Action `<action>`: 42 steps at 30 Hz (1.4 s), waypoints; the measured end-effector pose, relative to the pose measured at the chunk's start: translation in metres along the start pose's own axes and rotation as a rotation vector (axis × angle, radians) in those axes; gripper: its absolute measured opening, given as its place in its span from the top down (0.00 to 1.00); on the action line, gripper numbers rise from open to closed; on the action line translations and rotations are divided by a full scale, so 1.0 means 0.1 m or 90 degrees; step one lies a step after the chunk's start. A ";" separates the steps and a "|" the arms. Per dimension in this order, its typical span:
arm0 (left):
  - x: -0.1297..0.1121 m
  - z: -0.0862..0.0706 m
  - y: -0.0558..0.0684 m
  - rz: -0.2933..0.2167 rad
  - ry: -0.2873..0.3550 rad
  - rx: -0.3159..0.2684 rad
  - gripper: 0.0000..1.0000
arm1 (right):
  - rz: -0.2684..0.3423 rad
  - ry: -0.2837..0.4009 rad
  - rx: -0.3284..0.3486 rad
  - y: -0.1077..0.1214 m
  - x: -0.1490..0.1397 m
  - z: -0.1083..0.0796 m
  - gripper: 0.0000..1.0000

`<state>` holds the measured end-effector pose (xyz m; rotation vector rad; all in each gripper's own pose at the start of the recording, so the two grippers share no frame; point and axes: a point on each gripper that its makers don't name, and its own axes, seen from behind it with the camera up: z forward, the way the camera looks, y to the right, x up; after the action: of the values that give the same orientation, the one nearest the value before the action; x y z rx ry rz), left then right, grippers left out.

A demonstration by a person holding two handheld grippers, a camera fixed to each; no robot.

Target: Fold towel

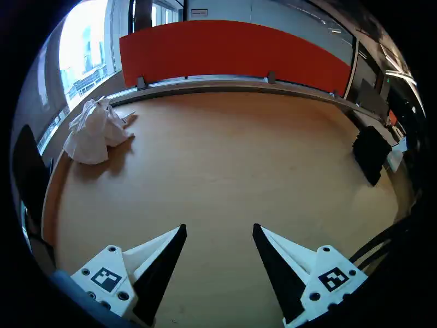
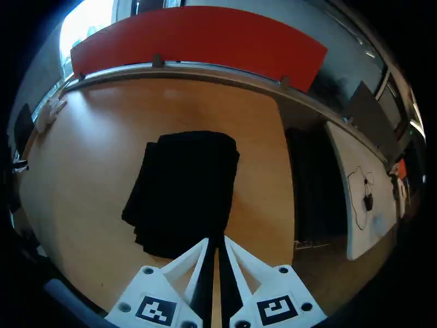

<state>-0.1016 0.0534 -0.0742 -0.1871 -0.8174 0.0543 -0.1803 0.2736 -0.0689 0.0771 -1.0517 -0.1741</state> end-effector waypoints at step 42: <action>0.06 -0.07 -0.04 -0.004 0.017 0.002 0.10 | 0.063 0.091 -0.026 -0.05 0.13 -0.17 0.00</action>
<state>-0.0928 0.0496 -0.0736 -0.1813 -0.7917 0.0471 -0.1596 0.2657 -0.0667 0.0009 -0.9065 -0.0984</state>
